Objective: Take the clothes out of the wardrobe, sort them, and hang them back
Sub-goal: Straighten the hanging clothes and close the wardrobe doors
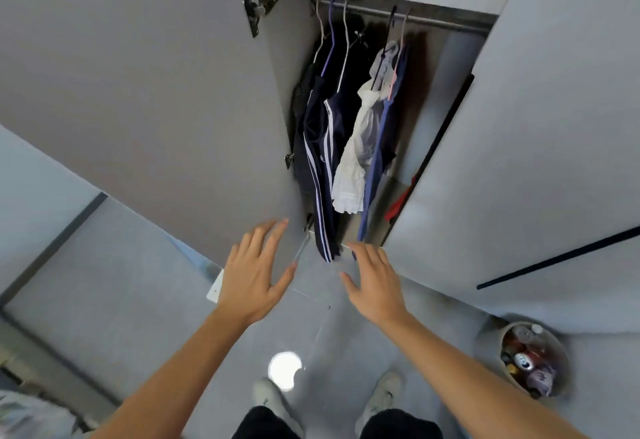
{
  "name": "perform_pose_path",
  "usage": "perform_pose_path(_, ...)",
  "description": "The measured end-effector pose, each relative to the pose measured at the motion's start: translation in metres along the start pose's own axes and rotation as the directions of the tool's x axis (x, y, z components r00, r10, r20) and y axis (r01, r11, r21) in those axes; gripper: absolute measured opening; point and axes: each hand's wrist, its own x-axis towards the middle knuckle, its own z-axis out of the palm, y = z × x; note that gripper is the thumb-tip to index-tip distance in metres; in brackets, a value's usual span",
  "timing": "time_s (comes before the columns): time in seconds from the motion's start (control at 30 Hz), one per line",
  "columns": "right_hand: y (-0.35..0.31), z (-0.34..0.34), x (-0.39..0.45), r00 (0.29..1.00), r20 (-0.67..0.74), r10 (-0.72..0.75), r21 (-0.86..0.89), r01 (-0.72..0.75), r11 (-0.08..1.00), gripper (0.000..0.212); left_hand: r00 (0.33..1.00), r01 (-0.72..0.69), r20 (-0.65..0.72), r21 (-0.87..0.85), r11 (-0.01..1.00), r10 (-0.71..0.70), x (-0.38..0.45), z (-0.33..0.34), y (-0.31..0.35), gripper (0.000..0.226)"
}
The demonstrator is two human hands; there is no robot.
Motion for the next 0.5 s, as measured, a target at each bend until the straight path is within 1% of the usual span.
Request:
perform_pose_path(0.1, 0.046, 0.038, 0.005, 0.996, 0.080, 0.034, -0.019, -0.033, 0.999, 0.064, 0.987, 0.068, 0.148, 0.019, 0.997, -0.071, 0.002, 0.082, -0.019, 0.067)
perform_pose_path(0.2, 0.089, 0.101, 0.023, 0.989, 0.144, 0.039, -0.010, -0.038, 0.999, 0.070, 0.962, 0.092, 0.253, 0.048, 0.995, -0.101, 0.007, 0.171, -0.054, 0.065)
perform_pose_path(0.3, 0.137, 0.183, 0.047, 0.986, 0.159, 0.046, 0.009, -0.048, 0.999, 0.072, 0.938, 0.154, 0.306, 0.050, 0.987, -0.162, 0.015, 0.267, -0.094, 0.066)
perform_pose_path(0.33, 0.153, 0.211, 0.055, 0.987, 0.155, 0.052, 0.020, -0.056, 0.998, 0.073, 0.922, 0.207, 0.329, 0.030, 0.978, -0.205, 0.019, 0.301, -0.107, 0.066)
perform_pose_path(0.4, 0.183, 0.268, 0.072, 0.985, 0.159, 0.071, 0.033, -0.078, 0.996, 0.074, 0.869, 0.350, 0.385, -0.035, 0.936, -0.311, 0.027, 0.366, -0.132, 0.070)
perform_pose_path(0.43, 0.198, 0.297, 0.081, 0.983, 0.163, 0.084, 0.040, -0.091, 0.995, 0.074, 0.852, 0.391, 0.403, -0.063, 0.918, -0.335, 0.032, 0.396, -0.145, 0.072)
perform_pose_path(0.5, 0.228, 0.350, 0.102, 0.979, 0.175, 0.107, 0.049, -0.117, 0.992, 0.074, 0.857, 0.374, 0.407, -0.070, 0.925, -0.316, 0.045, 0.454, -0.169, 0.074)
